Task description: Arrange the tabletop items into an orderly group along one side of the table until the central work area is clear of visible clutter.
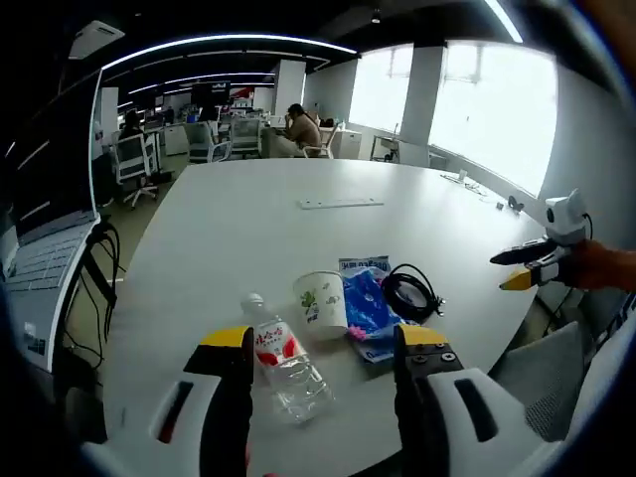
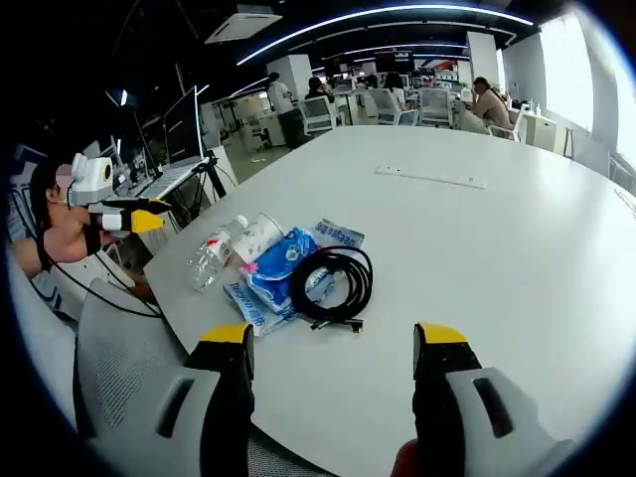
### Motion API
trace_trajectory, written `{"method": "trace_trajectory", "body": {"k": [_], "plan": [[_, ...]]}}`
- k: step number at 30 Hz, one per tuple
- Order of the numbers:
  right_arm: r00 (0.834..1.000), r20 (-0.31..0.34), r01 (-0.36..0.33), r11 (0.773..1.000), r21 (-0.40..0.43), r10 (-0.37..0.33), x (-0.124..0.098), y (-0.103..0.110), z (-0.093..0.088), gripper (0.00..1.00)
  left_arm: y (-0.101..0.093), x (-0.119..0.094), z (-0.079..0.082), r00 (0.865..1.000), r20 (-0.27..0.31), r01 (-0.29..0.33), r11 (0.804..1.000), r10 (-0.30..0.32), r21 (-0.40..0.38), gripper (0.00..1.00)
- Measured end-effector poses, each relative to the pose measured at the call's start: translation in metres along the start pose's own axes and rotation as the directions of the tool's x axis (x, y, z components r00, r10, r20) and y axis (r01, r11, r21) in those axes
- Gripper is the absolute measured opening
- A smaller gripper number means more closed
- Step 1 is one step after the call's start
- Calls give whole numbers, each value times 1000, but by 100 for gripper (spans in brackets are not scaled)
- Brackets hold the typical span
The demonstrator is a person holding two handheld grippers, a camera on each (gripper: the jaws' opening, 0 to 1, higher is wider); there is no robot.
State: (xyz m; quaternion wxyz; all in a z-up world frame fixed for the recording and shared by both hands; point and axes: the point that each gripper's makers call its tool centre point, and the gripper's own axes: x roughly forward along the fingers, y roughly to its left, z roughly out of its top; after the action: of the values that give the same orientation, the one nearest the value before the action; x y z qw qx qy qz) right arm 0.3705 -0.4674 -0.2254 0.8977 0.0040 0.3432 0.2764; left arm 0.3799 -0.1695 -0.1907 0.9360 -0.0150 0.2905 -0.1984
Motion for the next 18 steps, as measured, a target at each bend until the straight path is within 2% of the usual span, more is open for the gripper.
{"method": "trace_trajectory", "body": {"k": [18], "plan": [[1000,-8,-28,1000,-8,28,5,10,0,64,-1,2,-2,1000,-9,-3,1000,3,-16,56]]}}
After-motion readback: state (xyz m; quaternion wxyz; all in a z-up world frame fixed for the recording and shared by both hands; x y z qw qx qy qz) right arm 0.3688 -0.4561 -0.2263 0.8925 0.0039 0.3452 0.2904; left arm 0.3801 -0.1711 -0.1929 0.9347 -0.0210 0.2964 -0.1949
